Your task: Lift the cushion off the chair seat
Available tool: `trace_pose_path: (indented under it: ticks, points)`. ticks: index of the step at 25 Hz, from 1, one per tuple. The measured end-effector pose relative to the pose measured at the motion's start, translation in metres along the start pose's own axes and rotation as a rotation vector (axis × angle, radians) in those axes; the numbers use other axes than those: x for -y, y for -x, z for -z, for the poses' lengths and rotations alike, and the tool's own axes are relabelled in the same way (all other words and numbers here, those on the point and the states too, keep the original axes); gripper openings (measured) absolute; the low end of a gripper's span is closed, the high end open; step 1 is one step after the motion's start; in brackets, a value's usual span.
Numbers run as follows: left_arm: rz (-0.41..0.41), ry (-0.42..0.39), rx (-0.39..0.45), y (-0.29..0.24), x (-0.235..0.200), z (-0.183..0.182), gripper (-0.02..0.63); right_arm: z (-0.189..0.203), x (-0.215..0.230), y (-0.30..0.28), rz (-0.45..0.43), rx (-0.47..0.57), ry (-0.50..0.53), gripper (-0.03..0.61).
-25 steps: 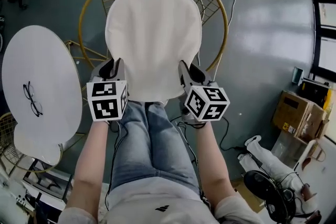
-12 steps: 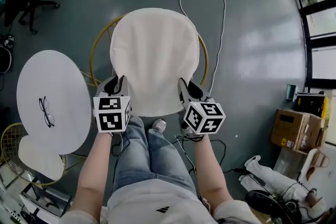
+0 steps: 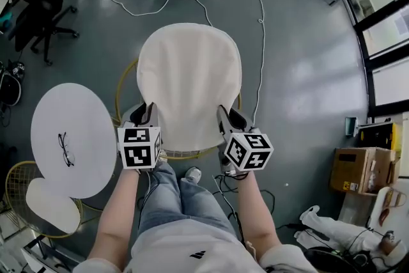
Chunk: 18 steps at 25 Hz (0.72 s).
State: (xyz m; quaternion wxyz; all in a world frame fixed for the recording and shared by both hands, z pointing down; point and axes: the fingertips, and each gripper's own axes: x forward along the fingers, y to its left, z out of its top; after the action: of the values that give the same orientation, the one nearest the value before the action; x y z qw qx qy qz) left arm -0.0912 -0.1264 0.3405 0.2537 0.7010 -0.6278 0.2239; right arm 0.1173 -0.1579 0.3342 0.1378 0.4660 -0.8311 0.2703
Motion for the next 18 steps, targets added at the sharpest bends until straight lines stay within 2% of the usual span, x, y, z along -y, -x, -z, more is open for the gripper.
trace_pose_path:
  ticks: [18]
  points:
    - [-0.008,-0.053,0.195,0.054,0.024,-0.095,0.060,-0.093,-0.012,0.050,-0.025,0.181,0.058,0.071]
